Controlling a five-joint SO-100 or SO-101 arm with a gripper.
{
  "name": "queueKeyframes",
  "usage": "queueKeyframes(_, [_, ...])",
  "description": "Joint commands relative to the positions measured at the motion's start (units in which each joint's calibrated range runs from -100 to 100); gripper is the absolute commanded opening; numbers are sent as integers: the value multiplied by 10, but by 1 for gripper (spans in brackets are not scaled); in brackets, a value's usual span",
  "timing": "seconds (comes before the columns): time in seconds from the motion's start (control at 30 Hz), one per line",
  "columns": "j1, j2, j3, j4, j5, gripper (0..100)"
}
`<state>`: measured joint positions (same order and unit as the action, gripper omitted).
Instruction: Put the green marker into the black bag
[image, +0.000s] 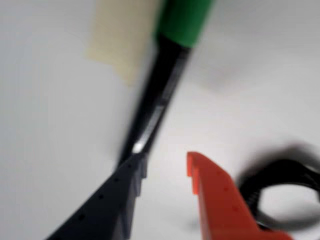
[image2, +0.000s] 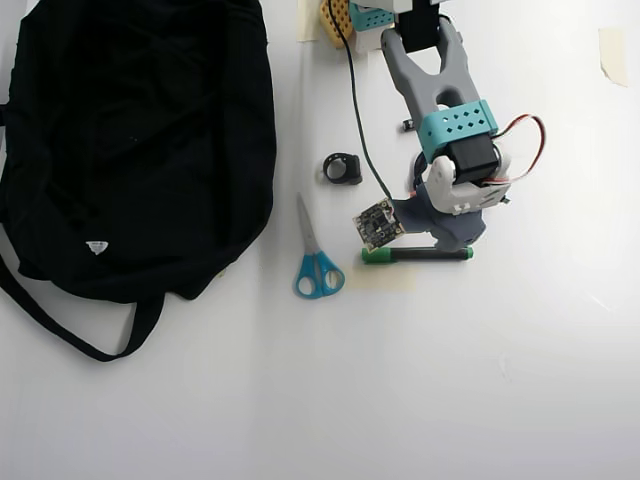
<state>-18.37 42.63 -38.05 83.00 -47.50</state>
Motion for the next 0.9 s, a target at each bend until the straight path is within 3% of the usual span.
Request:
queueKeyframes(0.0, [0,-8,-30,-43,-104,11])
queueKeyframes(0.47, [18,19,-44,-47,-104,11])
queueKeyframes(0.7, [18,18,-46,-42,-104,20])
queueKeyframes(0.87, [18,18,-46,-44,-105,20])
